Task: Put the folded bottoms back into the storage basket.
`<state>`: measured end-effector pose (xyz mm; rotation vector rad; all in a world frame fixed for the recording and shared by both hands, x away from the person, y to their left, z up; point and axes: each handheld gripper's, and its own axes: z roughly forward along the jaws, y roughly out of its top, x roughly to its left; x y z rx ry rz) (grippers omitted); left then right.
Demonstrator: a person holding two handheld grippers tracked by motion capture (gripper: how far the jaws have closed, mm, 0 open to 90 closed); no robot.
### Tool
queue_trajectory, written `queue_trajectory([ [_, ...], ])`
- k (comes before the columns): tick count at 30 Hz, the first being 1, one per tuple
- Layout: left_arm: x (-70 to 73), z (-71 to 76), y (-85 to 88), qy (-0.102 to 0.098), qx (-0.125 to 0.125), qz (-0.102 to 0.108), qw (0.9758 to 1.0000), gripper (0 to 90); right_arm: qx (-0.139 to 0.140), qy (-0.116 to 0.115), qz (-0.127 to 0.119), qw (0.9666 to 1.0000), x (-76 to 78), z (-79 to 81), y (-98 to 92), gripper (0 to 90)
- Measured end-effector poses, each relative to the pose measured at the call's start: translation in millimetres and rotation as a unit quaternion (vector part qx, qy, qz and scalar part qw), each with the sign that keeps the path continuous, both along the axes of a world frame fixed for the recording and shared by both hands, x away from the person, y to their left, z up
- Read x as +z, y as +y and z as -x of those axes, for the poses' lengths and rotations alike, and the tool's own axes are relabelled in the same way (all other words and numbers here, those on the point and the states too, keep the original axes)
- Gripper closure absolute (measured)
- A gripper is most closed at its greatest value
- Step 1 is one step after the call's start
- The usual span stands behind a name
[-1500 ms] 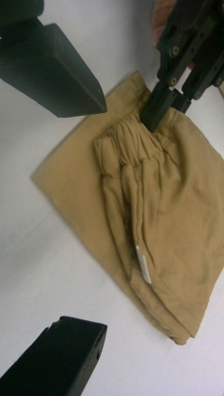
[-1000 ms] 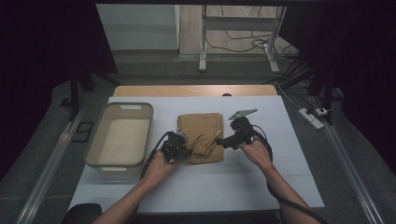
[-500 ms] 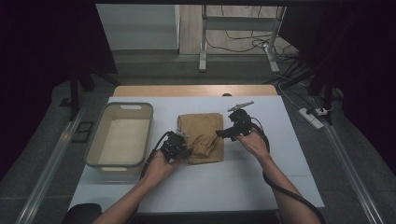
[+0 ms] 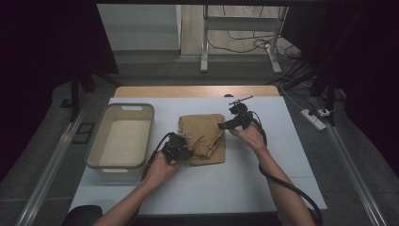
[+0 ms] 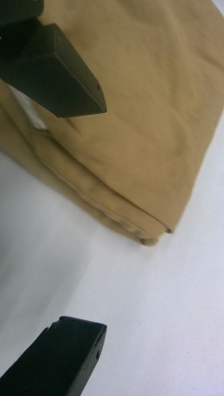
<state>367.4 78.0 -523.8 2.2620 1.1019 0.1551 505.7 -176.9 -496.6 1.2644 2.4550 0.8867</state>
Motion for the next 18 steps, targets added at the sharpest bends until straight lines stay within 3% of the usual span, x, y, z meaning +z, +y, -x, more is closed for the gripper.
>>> queue_trajectory([
  [7,-0.1,0.0,0.1,0.0,0.0,0.001,1.0,74.2,-0.004,-0.009,0.017,0.9998,-2.8,-16.0,6.5,0.0],
  [13,-0.2,0.0,0.1,0.001,0.001,0.002,1.0,74.1,-0.009,-0.018,0.049,0.9986,-8.9,-29.2,13.7,0.0],
  [18,0.2,-0.1,-0.5,0.0,0.001,-0.001,1.0,73.9,-0.005,-0.014,0.054,0.9984,-16.0,-35.3,19.5,6.3],
])
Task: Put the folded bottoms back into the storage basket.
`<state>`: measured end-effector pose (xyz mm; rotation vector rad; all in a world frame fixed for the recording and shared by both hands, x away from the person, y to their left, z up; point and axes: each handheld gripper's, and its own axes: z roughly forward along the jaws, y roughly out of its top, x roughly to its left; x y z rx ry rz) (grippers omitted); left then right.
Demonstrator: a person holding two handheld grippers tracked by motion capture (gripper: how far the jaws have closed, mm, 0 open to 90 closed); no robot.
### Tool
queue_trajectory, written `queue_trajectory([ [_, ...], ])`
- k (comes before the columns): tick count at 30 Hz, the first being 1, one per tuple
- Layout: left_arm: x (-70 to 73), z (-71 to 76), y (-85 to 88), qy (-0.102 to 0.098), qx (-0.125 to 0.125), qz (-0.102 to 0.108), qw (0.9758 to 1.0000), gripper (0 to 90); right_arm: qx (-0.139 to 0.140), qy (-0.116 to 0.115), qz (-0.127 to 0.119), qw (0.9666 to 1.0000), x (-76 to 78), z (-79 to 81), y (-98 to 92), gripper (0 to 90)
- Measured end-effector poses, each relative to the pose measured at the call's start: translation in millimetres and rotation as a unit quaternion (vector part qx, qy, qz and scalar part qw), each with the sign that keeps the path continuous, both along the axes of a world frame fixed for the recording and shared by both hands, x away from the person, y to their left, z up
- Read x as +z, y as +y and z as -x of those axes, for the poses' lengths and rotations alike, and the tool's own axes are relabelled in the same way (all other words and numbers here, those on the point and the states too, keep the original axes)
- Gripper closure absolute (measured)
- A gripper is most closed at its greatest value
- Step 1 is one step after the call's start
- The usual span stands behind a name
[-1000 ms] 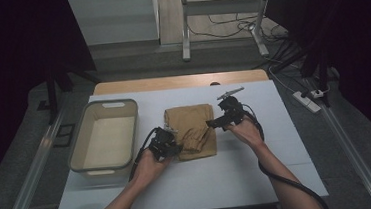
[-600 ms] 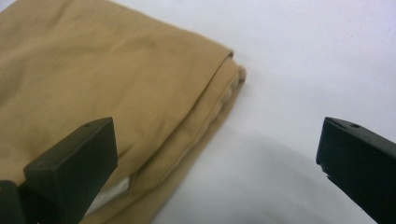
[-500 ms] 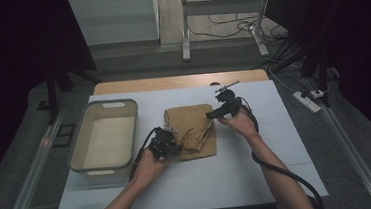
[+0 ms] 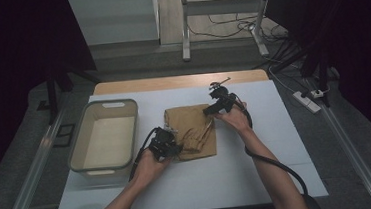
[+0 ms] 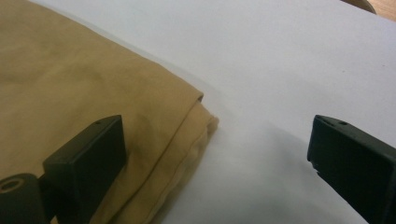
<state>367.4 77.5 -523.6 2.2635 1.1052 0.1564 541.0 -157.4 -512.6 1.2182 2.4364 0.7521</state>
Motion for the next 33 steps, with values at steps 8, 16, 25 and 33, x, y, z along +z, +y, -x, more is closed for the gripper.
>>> queue_trajectory([
  [8,0.6,-0.1,-1.1,-0.001,-0.002,-0.005,1.0,74.0,0.037,0.032,-0.032,0.9983,0.0,1.4,0.5,46.0],
  [16,0.3,-0.9,0.4,0.002,-0.003,0.002,1.0,75.1,0.06,0.07,-0.042,0.9949,5.5,5.3,8.8,82.3],
  [25,3.9,-3.4,1.3,0.02,0.005,0.01,0.9997,76.3,0.073,0.045,-0.015,0.9962,10.0,10.9,14.1,83.4],
  [33,18.1,-1.5,4.7,0.013,0.004,0.023,0.9996,76.7,0.082,0.03,-0.024,0.9959,23.5,16.6,12.9,83.6],
])
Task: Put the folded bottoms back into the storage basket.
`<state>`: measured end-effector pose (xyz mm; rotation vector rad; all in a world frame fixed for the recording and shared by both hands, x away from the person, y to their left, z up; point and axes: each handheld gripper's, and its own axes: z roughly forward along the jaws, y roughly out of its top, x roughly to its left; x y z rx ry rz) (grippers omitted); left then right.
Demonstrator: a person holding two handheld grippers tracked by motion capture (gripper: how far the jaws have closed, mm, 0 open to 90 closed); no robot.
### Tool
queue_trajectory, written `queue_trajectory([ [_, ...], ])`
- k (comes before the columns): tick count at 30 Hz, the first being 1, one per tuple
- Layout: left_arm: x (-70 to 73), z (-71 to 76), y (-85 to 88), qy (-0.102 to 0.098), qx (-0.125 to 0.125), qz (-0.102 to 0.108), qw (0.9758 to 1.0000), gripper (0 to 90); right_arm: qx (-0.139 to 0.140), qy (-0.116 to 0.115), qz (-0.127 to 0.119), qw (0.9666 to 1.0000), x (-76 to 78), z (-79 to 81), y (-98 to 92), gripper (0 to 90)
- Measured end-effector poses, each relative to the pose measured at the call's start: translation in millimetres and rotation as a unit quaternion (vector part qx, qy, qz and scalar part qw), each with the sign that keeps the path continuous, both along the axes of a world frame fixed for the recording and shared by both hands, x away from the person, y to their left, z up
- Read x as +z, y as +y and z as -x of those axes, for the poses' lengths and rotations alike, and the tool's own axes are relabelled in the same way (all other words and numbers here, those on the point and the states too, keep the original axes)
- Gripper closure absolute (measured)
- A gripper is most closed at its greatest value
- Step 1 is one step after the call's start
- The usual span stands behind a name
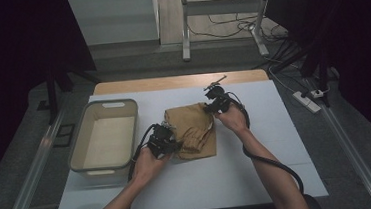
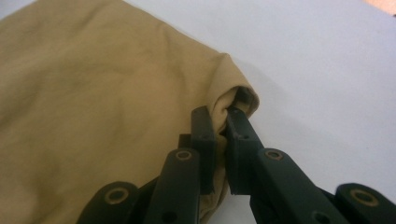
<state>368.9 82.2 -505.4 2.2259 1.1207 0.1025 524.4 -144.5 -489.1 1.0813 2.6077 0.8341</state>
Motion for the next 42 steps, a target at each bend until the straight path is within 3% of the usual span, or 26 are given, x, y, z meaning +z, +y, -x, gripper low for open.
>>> queue_trajectory([
  [8,16.0,7.2,0.8,-0.023,-0.008,0.004,0.9997,76.7,0.012,-0.018,-0.004,0.9998,15.5,11.1,0.4,83.6],
  [15,28.7,12.3,7.1,-0.023,-0.013,0.013,0.9996,76.7,0.021,-0.024,-0.013,0.9994,26.5,17.1,-1.1,83.6],
  [25,39.9,20.2,13.4,-0.04,-0.01,0.01,0.9991,76.7,0.037,-0.043,-0.021,0.9982,43.7,26.9,4.0,83.6],
  [31,49.9,24.3,23.9,-0.05,-0.007,0.013,0.9986,76.7,0.049,-0.051,-0.026,0.9971,53.2,31.1,4.2,83.6],
  [42,63.6,31.4,47.7,-0.051,0.0,0.028,0.9983,76.7,0.062,-0.06,-0.043,0.9953,64.6,40.3,14.0,83.5],
])
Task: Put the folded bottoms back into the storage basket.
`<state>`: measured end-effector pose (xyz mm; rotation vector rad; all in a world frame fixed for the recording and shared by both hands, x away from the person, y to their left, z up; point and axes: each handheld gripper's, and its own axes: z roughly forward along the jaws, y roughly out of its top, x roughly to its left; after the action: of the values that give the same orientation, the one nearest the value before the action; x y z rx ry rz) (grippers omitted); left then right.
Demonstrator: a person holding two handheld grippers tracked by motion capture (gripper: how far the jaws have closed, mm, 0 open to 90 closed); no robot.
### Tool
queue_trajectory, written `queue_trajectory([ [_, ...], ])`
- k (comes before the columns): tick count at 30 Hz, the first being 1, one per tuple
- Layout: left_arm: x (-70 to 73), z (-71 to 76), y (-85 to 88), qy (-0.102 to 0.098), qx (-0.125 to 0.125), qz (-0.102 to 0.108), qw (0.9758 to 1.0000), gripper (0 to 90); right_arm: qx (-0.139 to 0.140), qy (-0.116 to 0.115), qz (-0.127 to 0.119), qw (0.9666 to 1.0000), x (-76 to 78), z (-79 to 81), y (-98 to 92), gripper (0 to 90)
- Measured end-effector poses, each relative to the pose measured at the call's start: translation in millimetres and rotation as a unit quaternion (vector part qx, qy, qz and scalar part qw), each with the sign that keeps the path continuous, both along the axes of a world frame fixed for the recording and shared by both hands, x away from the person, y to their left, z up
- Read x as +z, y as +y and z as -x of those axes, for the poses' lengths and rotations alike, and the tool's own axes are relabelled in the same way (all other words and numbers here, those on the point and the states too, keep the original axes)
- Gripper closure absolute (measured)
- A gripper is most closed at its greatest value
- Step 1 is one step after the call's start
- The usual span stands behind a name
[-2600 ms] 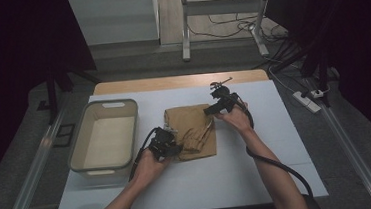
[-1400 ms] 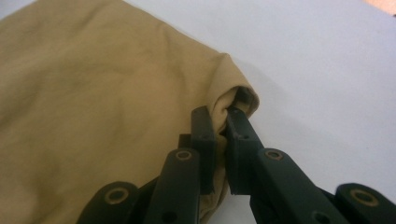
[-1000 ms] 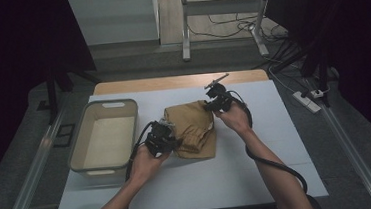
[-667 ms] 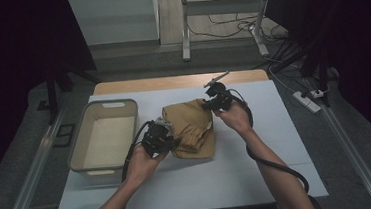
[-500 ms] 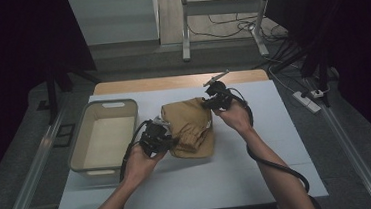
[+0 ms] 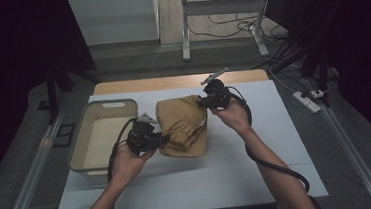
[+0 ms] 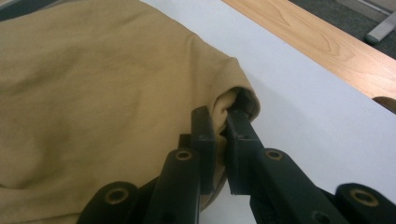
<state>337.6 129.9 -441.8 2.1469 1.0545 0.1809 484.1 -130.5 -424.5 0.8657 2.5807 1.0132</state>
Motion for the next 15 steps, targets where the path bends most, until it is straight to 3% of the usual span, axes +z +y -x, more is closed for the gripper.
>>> queue_trajectory([
  [15,13.2,5.9,28.8,-0.004,0.004,0.005,1.0,76.7,0.019,-0.009,-0.014,0.9997,11.0,8.8,17.7,83.6],
])
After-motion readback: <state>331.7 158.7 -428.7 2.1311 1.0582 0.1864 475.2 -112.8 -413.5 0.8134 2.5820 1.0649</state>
